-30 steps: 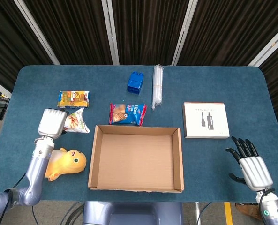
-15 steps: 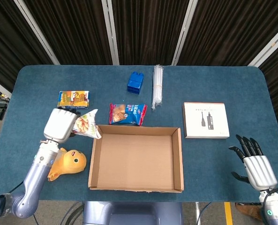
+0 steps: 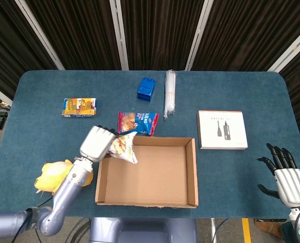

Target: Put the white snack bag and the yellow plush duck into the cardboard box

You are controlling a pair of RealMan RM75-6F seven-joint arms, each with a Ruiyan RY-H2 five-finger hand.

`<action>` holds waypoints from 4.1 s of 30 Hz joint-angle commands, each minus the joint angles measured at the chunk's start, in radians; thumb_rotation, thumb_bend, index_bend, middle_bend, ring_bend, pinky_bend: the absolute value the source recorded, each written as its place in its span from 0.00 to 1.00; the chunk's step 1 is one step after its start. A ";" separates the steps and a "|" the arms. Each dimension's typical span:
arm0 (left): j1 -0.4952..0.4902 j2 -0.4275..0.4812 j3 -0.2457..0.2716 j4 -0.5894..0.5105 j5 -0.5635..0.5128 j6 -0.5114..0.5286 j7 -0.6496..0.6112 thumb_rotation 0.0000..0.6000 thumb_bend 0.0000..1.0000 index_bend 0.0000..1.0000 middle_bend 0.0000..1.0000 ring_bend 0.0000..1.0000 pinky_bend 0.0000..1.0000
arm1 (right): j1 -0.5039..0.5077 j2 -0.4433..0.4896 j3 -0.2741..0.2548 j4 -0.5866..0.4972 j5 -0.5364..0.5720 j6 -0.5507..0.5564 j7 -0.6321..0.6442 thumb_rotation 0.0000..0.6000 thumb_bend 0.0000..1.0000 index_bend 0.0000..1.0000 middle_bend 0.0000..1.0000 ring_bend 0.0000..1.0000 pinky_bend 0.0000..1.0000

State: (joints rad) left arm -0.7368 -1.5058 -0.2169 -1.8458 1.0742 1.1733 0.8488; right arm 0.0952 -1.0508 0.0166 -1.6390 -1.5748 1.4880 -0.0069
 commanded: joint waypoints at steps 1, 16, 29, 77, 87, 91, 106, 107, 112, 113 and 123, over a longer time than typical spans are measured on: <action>-0.020 -0.049 0.022 0.043 0.002 -0.027 -0.014 1.00 0.53 0.68 0.57 0.65 0.62 | -0.004 0.005 0.002 -0.002 0.003 0.005 0.003 1.00 0.00 0.28 0.01 0.00 0.00; -0.029 -0.205 0.093 0.326 0.099 -0.069 -0.161 1.00 0.02 0.07 0.00 0.01 0.29 | -0.009 0.009 0.007 -0.005 0.002 0.011 0.011 1.00 0.00 0.28 0.01 0.00 0.00; -0.008 -0.169 0.078 0.313 0.228 -0.018 -0.344 1.00 0.00 0.00 0.00 0.00 0.22 | -0.006 0.004 0.005 -0.003 0.000 -0.003 0.002 1.00 0.00 0.28 0.01 0.00 0.00; 0.314 0.492 0.271 -0.191 0.390 0.097 -0.422 1.00 0.00 0.07 0.00 0.00 0.24 | 0.005 -0.012 -0.001 -0.011 -0.006 -0.036 -0.040 1.00 0.00 0.29 0.01 0.00 0.00; 0.384 0.447 0.322 -0.096 0.395 0.109 -0.414 1.00 0.00 0.07 0.00 0.01 0.24 | 0.004 -0.014 0.000 -0.010 -0.009 -0.033 -0.042 1.00 0.00 0.29 0.01 0.00 0.00; 0.406 0.414 0.332 -0.059 0.387 0.107 -0.409 1.00 0.00 0.07 0.00 0.01 0.24 | 0.004 -0.015 -0.001 -0.011 -0.011 -0.032 -0.044 1.00 0.00 0.29 0.01 0.00 0.00; 0.423 0.310 0.333 0.091 0.332 0.031 -0.439 1.00 0.00 0.06 0.00 0.00 0.25 | 0.004 -0.015 -0.003 -0.008 -0.018 -0.028 -0.033 1.00 0.00 0.29 0.01 0.00 0.00; 0.424 0.305 0.330 0.100 0.327 0.029 -0.438 1.00 0.00 0.06 0.00 0.00 0.25 | 0.004 -0.015 -0.003 -0.008 -0.019 -0.027 -0.032 1.00 0.00 0.29 0.01 0.00 0.00; 0.427 0.285 0.319 0.137 0.294 0.010 -0.442 1.00 0.01 0.04 0.00 0.00 0.25 | 0.003 -0.015 -0.003 -0.007 -0.022 -0.024 -0.028 1.00 0.00 0.29 0.01 0.00 0.00; 0.427 0.281 0.318 0.143 0.289 0.004 -0.444 1.00 0.01 0.04 0.00 0.00 0.25 | 0.003 -0.015 -0.003 -0.006 -0.021 -0.024 -0.028 1.00 0.00 0.29 0.01 0.00 0.00; 0.423 0.251 0.302 0.197 0.291 -0.017 -0.493 1.00 0.06 0.17 0.05 0.10 0.28 | 0.003 -0.015 -0.003 -0.005 -0.025 -0.022 -0.022 1.00 0.00 0.29 0.01 0.00 0.00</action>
State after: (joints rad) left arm -0.3132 -1.2515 0.0875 -1.6531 1.3661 1.1593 0.3598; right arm 0.0981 -1.0656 0.0132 -1.6440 -1.5993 1.4660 -0.0289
